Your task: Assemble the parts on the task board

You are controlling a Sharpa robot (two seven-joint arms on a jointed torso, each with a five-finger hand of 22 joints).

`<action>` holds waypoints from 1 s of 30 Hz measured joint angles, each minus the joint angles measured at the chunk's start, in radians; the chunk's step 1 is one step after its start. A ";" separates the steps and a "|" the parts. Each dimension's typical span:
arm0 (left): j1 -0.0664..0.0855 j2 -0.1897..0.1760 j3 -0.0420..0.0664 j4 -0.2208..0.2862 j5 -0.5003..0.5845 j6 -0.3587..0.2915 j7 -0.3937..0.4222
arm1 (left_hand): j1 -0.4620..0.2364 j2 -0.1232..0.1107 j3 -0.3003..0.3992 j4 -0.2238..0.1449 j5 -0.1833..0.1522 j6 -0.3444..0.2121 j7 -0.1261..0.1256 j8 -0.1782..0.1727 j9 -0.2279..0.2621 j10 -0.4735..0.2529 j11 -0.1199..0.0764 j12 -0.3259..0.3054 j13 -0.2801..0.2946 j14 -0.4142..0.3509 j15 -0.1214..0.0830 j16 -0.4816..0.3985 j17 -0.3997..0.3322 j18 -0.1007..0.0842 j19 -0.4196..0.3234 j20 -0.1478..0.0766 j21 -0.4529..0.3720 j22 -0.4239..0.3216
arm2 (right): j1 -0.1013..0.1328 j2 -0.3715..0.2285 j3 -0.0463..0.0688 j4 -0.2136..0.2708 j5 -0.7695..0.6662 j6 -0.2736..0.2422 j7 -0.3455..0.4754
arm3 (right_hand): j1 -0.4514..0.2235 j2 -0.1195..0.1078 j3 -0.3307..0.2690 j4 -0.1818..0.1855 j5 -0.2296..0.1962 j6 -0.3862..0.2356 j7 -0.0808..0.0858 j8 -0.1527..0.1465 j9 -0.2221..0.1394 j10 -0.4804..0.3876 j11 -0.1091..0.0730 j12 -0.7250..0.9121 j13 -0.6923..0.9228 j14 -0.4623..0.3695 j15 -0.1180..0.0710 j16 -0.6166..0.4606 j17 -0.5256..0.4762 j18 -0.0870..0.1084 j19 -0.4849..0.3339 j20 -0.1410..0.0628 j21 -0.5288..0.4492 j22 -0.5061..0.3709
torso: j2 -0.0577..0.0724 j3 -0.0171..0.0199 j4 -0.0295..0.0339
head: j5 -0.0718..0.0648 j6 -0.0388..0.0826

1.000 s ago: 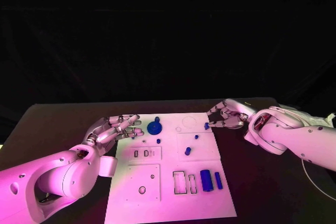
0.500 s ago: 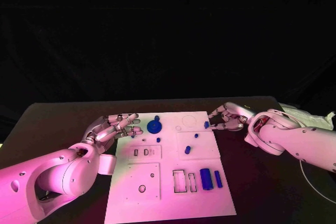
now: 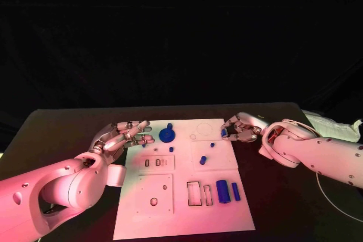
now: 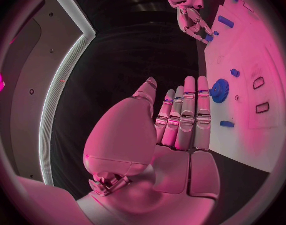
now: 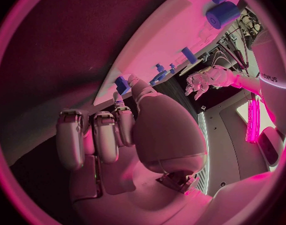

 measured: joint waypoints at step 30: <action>0.000 0.000 0.000 -0.001 0.000 0.001 -0.001 | 0.004 0.004 0.000 -0.005 0.000 0.000 0.000 0.000 0.000 -0.004 -0.004 0.000 0.000 0.000 0.000 0.000 0.003 0.000 0.000 0.000 0.000 -0.001 | -0.004 0.023 0.001 -0.014 0.000 -0.024 -0.007 | 0.020 0.065 0.101 -0.062 -0.069 0.128 -0.027 0.034 0.005 0.000 -0.043 0.005 -0.002 -0.002 -0.031 0.000 0.000 0.000 0.000 -0.029 0.000 0.001 | -0.001 0.0006 -0.0007 | -0.001 -0.005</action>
